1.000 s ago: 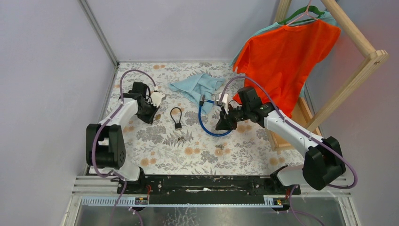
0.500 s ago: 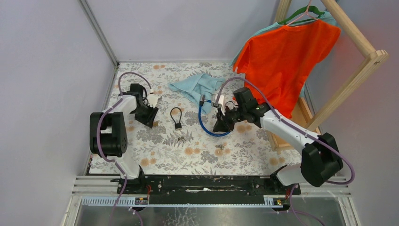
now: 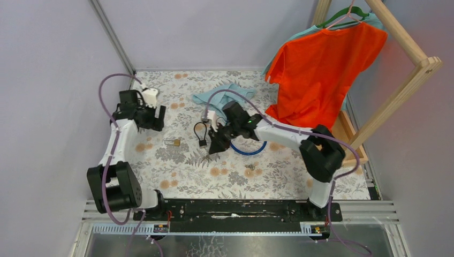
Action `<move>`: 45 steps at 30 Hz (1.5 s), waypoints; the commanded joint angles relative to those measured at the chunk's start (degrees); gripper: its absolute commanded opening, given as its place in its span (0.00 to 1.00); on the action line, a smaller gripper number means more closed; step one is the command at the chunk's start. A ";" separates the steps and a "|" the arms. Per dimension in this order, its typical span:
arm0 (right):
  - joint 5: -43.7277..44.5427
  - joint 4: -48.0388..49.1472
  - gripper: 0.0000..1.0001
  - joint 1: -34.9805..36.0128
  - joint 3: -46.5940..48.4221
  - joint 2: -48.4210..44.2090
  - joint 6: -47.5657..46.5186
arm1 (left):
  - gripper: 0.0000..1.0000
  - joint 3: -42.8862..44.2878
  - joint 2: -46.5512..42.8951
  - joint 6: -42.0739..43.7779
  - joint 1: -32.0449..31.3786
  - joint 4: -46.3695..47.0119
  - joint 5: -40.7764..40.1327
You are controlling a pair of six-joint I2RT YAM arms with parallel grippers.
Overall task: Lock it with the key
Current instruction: Place the key at the center of the board.
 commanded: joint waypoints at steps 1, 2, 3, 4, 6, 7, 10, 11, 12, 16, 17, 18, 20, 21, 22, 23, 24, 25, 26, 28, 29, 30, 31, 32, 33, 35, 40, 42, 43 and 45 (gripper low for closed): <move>1.09 5.72 0.04 4.10 9.08 8.06 10.62 | 0.99 -0.06 -4.38 -8.39 5.48 8.65 1.92; 0.96 6.13 0.05 4.85 11.04 10.11 12.17 | 1.00 0.38 -5.21 -9.98 6.74 9.35 2.41; 1.09 6.08 0.05 5.57 13.58 12.22 13.58 | 1.00 1.02 -6.07 -11.24 7.63 9.91 2.79; 1.19 5.35 0.05 6.27 16.06 14.49 14.15 | 1.00 1.86 -6.67 -12.49 8.42 10.07 2.83; 1.51 3.67 0.06 7.69 20.75 18.81 14.74 | 1.00 3.59 -7.87 -15.88 9.26 10.58 0.87; 1.58 2.84 0.06 8.25 23.09 20.96 14.89 | 1.00 4.41 -8.28 -16.96 9.30 10.34 0.03; 1.19 0.80 0.07 9.56 29.67 26.60 15.57 | 1.00 6.79 -10.03 -18.02 9.35 8.60 -0.94; 0.86 0.08 0.07 9.83 31.65 28.43 15.67 | 1.00 7.28 -10.70 -18.24 9.38 8.14 -0.92; 0.71 -0.65 0.07 10.11 33.74 29.97 15.56 | 1.00 7.44 -11.49 -18.30 9.35 7.64 -0.33; 0.54 -3.49 0.07 11.18 40.74 35.24 14.67 | 1.00 6.78 -14.84 -17.92 9.40 6.42 3.54; 0.54 -4.02 0.08 11.40 42.36 36.63 14.75 | 1.00 6.22 -15.63 -17.90 9.42 6.41 4.22; 0.42 -4.38 0.09 11.53 43.70 37.94 14.96 | 1.00 5.74 -16.25 -17.85 9.34 6.40 4.79; 0.45 -4.73 0.11 11.59 45.40 40.21 15.51 | 1.00 4.85 -17.49 -17.72 9.40 6.40 5.41; 0.62 -4.86 0.12 11.61 45.90 40.92 15.54 | 1.00 4.44 -18.12 -17.54 9.39 6.40 5.62; 0.89 -5.17 0.14 11.62 46.57 41.50 15.46 | 1.00 4.09 -18.72 -17.35 9.33 6.26 5.88; 1.29 -5.54 0.17 11.64 47.06 41.80 15.10 | 1.00 3.87 -19.21 -17.14 9.39 6.04 6.02; 1.65 -5.82 0.21 11.60 47.44 42.00 14.87 | 1.00 3.68 -19.63 -16.99 9.37 5.85 6.33; 2.02 -6.16 0.25 11.62 47.77 42.03 14.69 | 1.00 3.50 -20.12 -16.80 9.40 5.68 6.51; 2.23 -6.45 0.29 11.60 48.30 42.02 14.54 | 1.00 3.39 -20.62 -16.67 9.38 5.62 6.66; 2.60 -7.86 0.39 11.61 49.05 41.69 13.96 | 1.00 2.96 -21.64 -16.36 9.33 5.66 7.05; 3.08 -8.37 0.45 11.60 49.05 41.28 13.47 | 1.00 2.78 -22.06 -16.31 9.38 5.68 7.19; 3.68 -8.84 0.51 11.55 48.98 40.66 12.78 | 1.00 2.60 -22.41 -16.23 9.33 5.70 7.36; 4.32 -9.34 0.57 11.51 48.70 39.98 12.08 | 1.00 2.56 -22.74 -16.16 9.34 5.70 7.50; 4.92 -9.68 0.65 11.51 48.33 39.21 11.37 | 1.00 2.56 -22.99 -16.22 9.37 5.70 7.57; 5.39 -9.99 0.70 11.44 47.83 38.25 10.75 | 1.00 2.57 -23.15 -16.20 9.39 5.70 7.59; 6.17 -10.42 0.78 11.34 46.75 36.22 9.53 | 1.00 2.59 -23.33 -16.50 9.36 5.79 7.59; 6.76 -10.84 0.90 9.40 42.20 29.06 7.34 | 1.00 2.22 -24.11 -17.02 9.39 6.05 7.98; 6.83 -10.90 0.93 7.74 39.99 25.46 6.77 | 1.00 1.70 -24.42 -16.99 9.40 6.46 8.20; 6.86 -10.87 0.95 6.73 38.49 23.51 6.51 | 1.00 1.30 -24.62 -16.98 9.37 6.98 8.18; 7.28 -10.68 0.98 4.21 35.18 18.96 5.52 | 1.00 -0.08 -25.13 -17.11 9.41 8.54 8.40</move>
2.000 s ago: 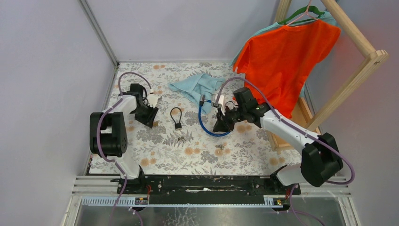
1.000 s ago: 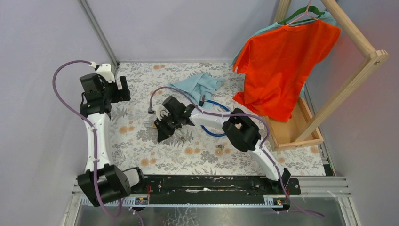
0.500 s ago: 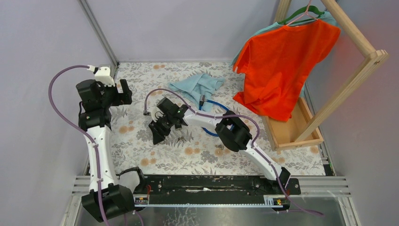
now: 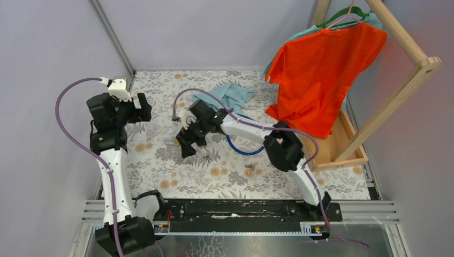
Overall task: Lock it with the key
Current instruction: Place the key at the center of the board, then reset both arms
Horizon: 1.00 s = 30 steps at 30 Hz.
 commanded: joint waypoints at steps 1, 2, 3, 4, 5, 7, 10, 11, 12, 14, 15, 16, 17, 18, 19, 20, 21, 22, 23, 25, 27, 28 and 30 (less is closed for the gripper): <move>1.91 0.77 0.99 -6.07 -5.25 -14.43 -3.54 | 1.00 -2.83 -1.64 -0.34 0.28 3.95 1.58; 2.94 0.98 1.00 -7.24 -7.20 -16.97 -4.21 | 1.00 -3.62 -1.83 -0.35 0.29 4.82 1.83; 4.50 0.94 0.99 -8.29 -8.96 -19.44 -5.00 | 1.00 -4.21 -1.86 -0.46 0.29 5.58 2.14; 6.54 0.46 0.99 -9.35 -10.40 -21.66 -5.95 | 1.00 -4.74 -1.98 -0.49 0.31 6.19 2.86; 8.73 -0.18 0.99 -10.22 -11.69 -23.79 -6.76 | 1.00 -5.31 -2.09 -0.55 0.24 6.94 3.79; 13.54 -2.21 0.99 -12.13 -13.47 -27.67 -8.36 | 1.00 -7.02 -2.59 -0.93 0.29 8.86 5.90; 21.44 -4.32 0.99 -14.32 -17.13 -33.71 -9.92 | 1.00 -10.20 -3.71 -2.89 0.29 13.24 8.94; 24.55 -4.08 0.99 -14.97 -19.14 -36.11 -9.85 | 1.00 -11.32 -4.13 -3.32 0.25 14.80 10.35; 28.14 -3.20 0.99 -15.39 -21.48 -38.67 -9.84 | 1.00 -12.52 -4.48 -4.06 0.23 16.27 11.16; 35.65 -1.21 0.99 -15.85 -27.38 -44.21 -11.60 | 1.00 -14.52 -4.86 -5.71 0.23 19.30 13.12; 37.76 -0.21 0.99 -16.17 -30.42 -46.76 -12.56 | 1.00 -15.06 -4.86 -5.94 0.21 19.96 14.39; 39.23 0.83 0.99 -16.54 -33.36 -49.50 -13.35 | 1.00 -15.57 -4.77 -6.29 0.13 20.61 15.49; 40.33 1.70 0.99 -17.08 -36.09 -51.96 -13.78 | 1.00 -15.85 -4.43 -6.52 0.06 21.17 16.23; 40.95 2.32 0.99 -17.74 -38.65 -54.46 -13.93 | 1.00 -15.92 -3.95 -6.52 -0.07 21.47 16.92; 41.58 2.53 0.99 -18.57 -40.57 -56.58 -13.72 | 1.00 -15.90 -3.47 -6.34 -0.49 21.52 17.41; 42.23 2.43 0.99 -19.28 -42.18 -58.99 -13.41 | 1.00 -15.76 -2.90 -6.27 -1.19 21.53 17.14; 42.91 2.07 0.99 -20.12 -43.88 -60.47 -12.80 | 1.00 -15.75 -2.46 -6.09 -2.29 21.59 16.06; 43.42 1.71 0.99 -20.75 -45.14 -61.82 -12.25 | 1.00 -15.92 -2.16 -5.67 -3.65 21.80 14.92; 43.69 1.44 0.99 -21.56 -46.37 -63.15 -11.64 | 1.00 -16.08 -1.97 -4.99 -5.24 21.98 13.29; 43.73 1.63 0.99 -23.20 -48.87 -65.65 -10.74 | 1.00 -16.65 -2.09 -4.03 -8.80 23.04 9.80; 43.23 2.53 0.99 -25.65 -51.53 -68.48 -9.58 | 1.00 -17.24 -2.40 -3.49 -12.22 24.73 6.77; 43.06 3.40 0.99 -27.19 -53.00 -69.87 -8.64 | 1.00 -17.18 -2.40 -3.00 -14.03 25.38 5.29; 42.94 5.18 0.99 -29.64 -55.35 -72.36 -7.78 | 1.00 -16.34 -1.90 -1.88 -17.31 25.88 2.13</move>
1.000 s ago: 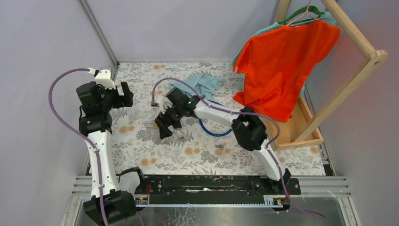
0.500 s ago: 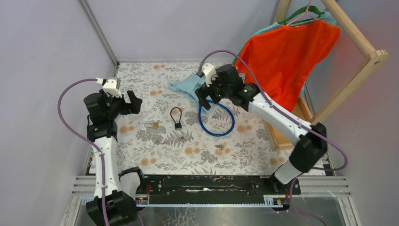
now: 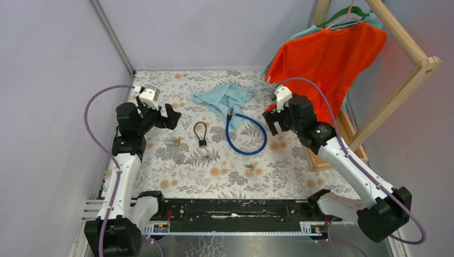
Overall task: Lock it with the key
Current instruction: Reset both arms
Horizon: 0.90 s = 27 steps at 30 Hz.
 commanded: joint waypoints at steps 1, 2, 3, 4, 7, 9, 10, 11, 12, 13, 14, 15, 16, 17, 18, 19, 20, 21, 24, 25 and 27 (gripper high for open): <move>1.87 4.54 0.99 -4.49 -3.80 -5.35 2.68 | 1.00 1.07 0.53 3.04 -6.15 6.53 -8.79; 1.41 4.33 0.99 -4.75 -4.40 -5.67 1.94 | 1.00 1.77 1.25 3.35 -7.24 6.65 -10.32; 0.97 4.41 0.99 -4.87 -5.27 -5.98 1.13 | 1.00 2.36 2.05 3.50 -8.26 6.82 -10.96; 0.96 5.36 0.99 -4.91 -6.62 -6.44 0.51 | 1.00 3.05 2.88 3.50 -8.63 6.88 -11.26; 2.95 11.89 0.99 -4.85 -12.71 -8.33 0.64 | 1.00 4.43 5.30 3.88 -9.88 6.88 -11.01; 3.81 13.26 0.99 -4.86 -14.31 -9.11 -1.02 | 1.00 5.03 6.47 4.66 -10.69 7.12 -11.16; 6.00 13.06 0.99 -4.91 -13.79 -9.38 -0.38 | 1.00 5.27 6.97 4.84 -11.18 7.26 -11.50; 7.63 13.04 0.99 -5.21 -13.38 -9.79 0.11 | 1.00 5.44 7.24 4.68 -11.52 7.65 -11.85; 7.64 12.84 0.99 -5.79 -13.23 -10.24 0.61 | 1.00 5.23 7.41 4.29 -11.85 8.28 -12.09; 6.62 12.69 0.99 -6.37 -13.37 -10.86 0.78 | 1.00 4.90 7.45 3.67 -12.25 8.71 -12.50; 6.11 12.73 0.99 -7.00 -13.68 -11.54 0.86 | 1.00 4.39 7.22 2.60 -12.56 9.42 -13.02; 6.01 13.13 0.99 -7.58 -14.08 -12.29 1.02 | 1.00 3.44 6.72 1.48 -12.72 10.30 -12.77; 6.18 13.62 0.99 -7.97 -14.52 -12.98 0.94 | 1.00 2.45 6.18 1.32 -12.97 11.18 -11.89; 6.45 14.30 0.99 -8.36 -15.00 -13.80 0.84 | 1.00 1.55 5.49 1.75 -13.20 11.84 -11.82; 6.71 14.74 0.99 -8.54 -15.42 -14.40 0.65 | 1.00 0.81 4.57 2.20 -13.26 12.27 -12.40; 6.97 15.06 0.99 -8.67 -15.69 -14.97 0.38 | 1.00 0.33 3.72 2.36 -13.26 12.66 -13.07; 7.35 15.42 0.99 -8.86 -15.92 -15.49 0.11 | 1.00 -0.06 2.76 2.24 -13.26 12.88 -13.50; 7.82 15.93 0.99 -9.01 -16.12 -15.94 -0.03 | 1.00 -0.21 2.05 2.03 -13.29 12.91 -13.37; 9.04 17.43 0.99 -9.38 -17.16 -16.81 -1.09 | 1.00 -0.26 0.56 1.96 -13.26 12.18 -12.03; 9.72 17.88 0.99 -9.45 -17.55 -16.95 -1.58 | 1.00 -0.46 0.26 2.08 -13.24 12.16 -12.08; 10.96 18.55 0.99 -9.53 -18.02 -17.09 -2.12 | 1.00 -0.81 -0.33 2.31 -13.29 12.16 -12.38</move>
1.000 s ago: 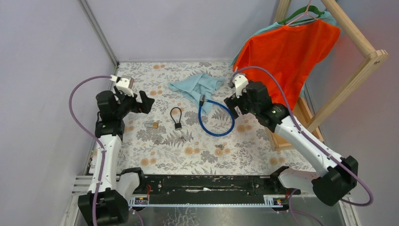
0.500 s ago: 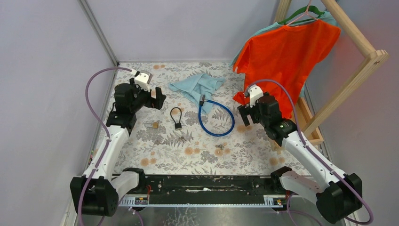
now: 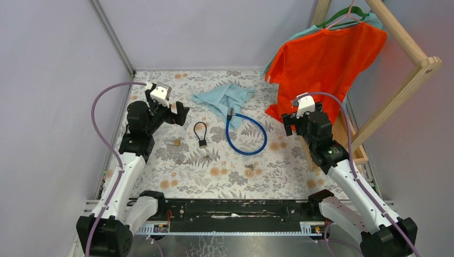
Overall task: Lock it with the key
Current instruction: Reset both arms
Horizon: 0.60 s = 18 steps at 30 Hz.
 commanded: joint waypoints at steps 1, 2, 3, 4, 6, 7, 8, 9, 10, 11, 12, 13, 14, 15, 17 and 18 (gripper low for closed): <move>3.94 4.70 0.99 -0.52 -1.12 -1.05 -1.90 | 1.00 -1.28 -1.96 0.20 -0.38 4.66 -0.58; 3.87 4.68 0.99 -0.59 -1.29 -1.33 -2.03 | 1.00 -1.33 -2.33 0.19 -0.37 4.65 -0.59; 3.75 4.69 0.99 -0.67 -1.47 -1.78 -2.16 | 1.00 -1.39 -2.72 0.27 -0.37 4.55 -0.57; 3.57 4.83 0.99 -0.78 -1.63 -2.17 -2.35 | 1.00 -1.40 -3.05 0.30 -0.37 4.49 -0.57; 3.22 5.06 0.99 -0.88 -2.00 -2.91 -2.71 | 1.00 -1.05 -3.45 0.33 -0.42 4.04 -0.63; 3.21 5.05 0.99 -0.98 -2.12 -3.05 -2.86 | 1.00 -1.01 -3.62 0.33 -0.40 3.78 -0.59; 3.13 5.16 0.99 -0.96 -2.29 -3.15 -2.96 | 1.00 -1.00 -3.86 0.34 -0.39 3.63 -0.52; 3.00 5.31 0.99 -1.00 -2.48 -3.14 -3.17 | 1.00 -1.11 -4.10 0.43 -0.39 3.53 -0.21; 2.77 5.49 0.99 -1.00 -2.67 -3.17 -3.43 | 1.00 -1.28 -4.28 0.53 -0.37 3.48 0.01; 2.72 5.54 0.99 -0.98 -2.82 -3.13 -3.63 | 1.00 -1.42 -4.42 0.65 -0.42 3.51 0.02; 2.70 5.48 0.99 -0.96 -2.78 -3.10 -3.66 | 1.00 -1.42 -4.42 0.64 -0.33 3.52 0.06; 2.68 5.40 0.99 -1.01 -2.68 -3.09 -3.62 | 1.00 -1.36 -4.46 0.57 -0.29 3.52 -0.03; 2.68 5.32 0.99 -0.99 -2.67 -3.09 -3.49 | 1.00 -1.41 -4.53 0.52 -0.28 3.52 -0.11; 2.62 5.23 0.99 -1.02 -2.61 -3.21 -3.41 | 1.00 -1.49 -4.60 0.41 -0.32 3.64 -0.14; 2.48 4.82 0.99 -1.13 -2.22 -3.33 -3.03 | 1.00 -1.69 -4.72 0.26 -0.33 4.22 -0.65; 2.13 4.48 0.99 -1.17 -1.82 -3.35 -2.09 | 1.00 -1.83 -4.70 0.10 -0.31 4.60 -1.10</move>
